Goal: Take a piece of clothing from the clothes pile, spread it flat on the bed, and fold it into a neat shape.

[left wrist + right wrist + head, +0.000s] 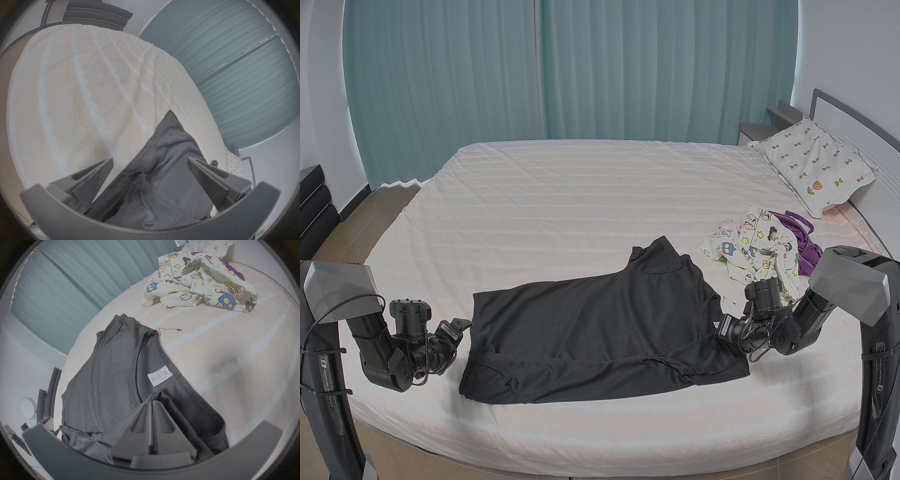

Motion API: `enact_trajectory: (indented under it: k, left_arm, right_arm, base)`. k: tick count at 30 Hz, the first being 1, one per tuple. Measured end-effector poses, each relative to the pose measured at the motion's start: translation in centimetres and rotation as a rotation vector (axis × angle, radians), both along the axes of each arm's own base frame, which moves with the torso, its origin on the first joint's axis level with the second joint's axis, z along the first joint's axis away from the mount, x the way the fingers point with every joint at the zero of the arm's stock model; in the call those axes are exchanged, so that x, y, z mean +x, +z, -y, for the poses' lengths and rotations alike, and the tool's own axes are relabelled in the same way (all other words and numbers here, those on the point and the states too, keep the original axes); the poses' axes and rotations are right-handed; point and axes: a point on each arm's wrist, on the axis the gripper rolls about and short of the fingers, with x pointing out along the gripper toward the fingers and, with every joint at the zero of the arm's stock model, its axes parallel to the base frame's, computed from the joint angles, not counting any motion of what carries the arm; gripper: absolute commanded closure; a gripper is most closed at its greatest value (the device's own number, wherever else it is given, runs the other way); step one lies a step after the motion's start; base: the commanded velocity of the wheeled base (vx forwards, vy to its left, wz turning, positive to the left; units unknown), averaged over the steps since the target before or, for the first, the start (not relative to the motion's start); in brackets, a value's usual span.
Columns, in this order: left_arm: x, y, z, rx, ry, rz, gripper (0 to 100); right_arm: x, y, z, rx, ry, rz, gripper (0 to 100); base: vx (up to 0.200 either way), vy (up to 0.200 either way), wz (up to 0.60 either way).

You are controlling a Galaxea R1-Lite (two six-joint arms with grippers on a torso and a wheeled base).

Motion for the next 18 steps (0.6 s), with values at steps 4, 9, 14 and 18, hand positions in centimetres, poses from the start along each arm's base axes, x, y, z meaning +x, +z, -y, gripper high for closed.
enact_trajectory:
  k: [4,9,14,18]
  left_arm:
    - [0.00,0.00,0.01,0.000,0.000,0.000,0]
    - [0.00,0.00,0.01,0.000,0.000,0.000,0]
    - [0.00,-0.03,0.01,0.000,0.000,-0.001,0]
    - [0.00,-0.04,0.01,0.000,0.000,-0.001,0]
  right_arm:
    - [0.17,-0.13,0.15,0.015,-0.022,-0.005,100]
    - [0.36,-0.16,0.73,0.004,-0.050,0.000,0]
    - [0.36,-0.14,0.75,0.003,-0.055,0.000,0]
    - [0.32,0.32,0.78,0.005,-0.059,0.009,0]
  base:
    - [0.000,0.000,0.00]
    - [0.000,0.000,0.00]
    - [0.000,0.000,0.00]
    - [0.000,0.000,0.00]
